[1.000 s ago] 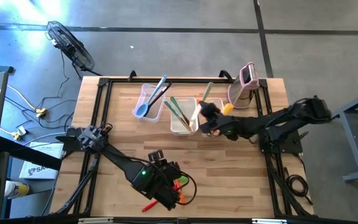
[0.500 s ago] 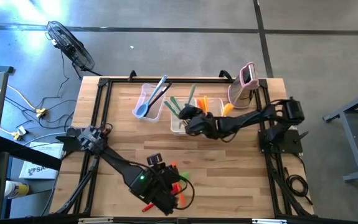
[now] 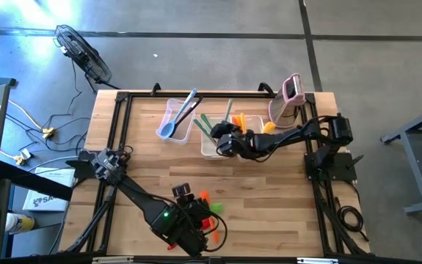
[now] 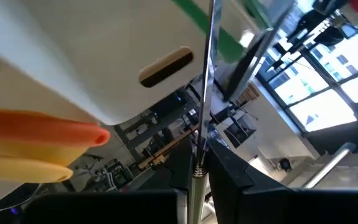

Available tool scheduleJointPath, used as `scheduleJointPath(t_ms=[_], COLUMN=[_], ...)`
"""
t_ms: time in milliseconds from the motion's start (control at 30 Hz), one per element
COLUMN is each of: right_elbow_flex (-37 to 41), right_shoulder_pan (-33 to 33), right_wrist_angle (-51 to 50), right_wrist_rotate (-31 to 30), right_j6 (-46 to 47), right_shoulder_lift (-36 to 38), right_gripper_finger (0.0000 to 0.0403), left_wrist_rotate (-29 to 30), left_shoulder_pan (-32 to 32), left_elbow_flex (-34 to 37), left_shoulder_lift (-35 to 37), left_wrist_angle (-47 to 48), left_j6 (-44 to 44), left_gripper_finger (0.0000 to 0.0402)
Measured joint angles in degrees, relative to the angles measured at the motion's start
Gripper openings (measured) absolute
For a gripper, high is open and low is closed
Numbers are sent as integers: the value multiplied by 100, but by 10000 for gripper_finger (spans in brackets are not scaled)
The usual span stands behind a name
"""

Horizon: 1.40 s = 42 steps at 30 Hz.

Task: Pick & Place Kitchen Items
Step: Put the light green knife into the left white bin

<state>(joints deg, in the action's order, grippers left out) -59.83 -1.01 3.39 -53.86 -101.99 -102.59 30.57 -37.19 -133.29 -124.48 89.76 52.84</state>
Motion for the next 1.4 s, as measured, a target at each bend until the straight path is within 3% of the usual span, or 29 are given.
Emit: scheduleJointPath(t_ms=[633,1167,1400], right_elbow_flex=[0,2,2], right_shoulder_pan=[-13,-18,-18], right_wrist_angle=[-781,-797,-756], right_wrist_rotate=[541,982,1083], right_j6=[386,1105,1242], right_shoulder_lift=[0,0,0], right_gripper_finger=[31,34,72], left_wrist_rotate=[20,-16,-16], left_shoulder_pan=[4,4,4], left_elbow_flex=[-2,-2,-2], left_shoulder_lift=[-29,-29,-29], left_wrist_angle=[-9,-10,-9], left_j6=[17,20,18], left_gripper_finger=[177,177,177])
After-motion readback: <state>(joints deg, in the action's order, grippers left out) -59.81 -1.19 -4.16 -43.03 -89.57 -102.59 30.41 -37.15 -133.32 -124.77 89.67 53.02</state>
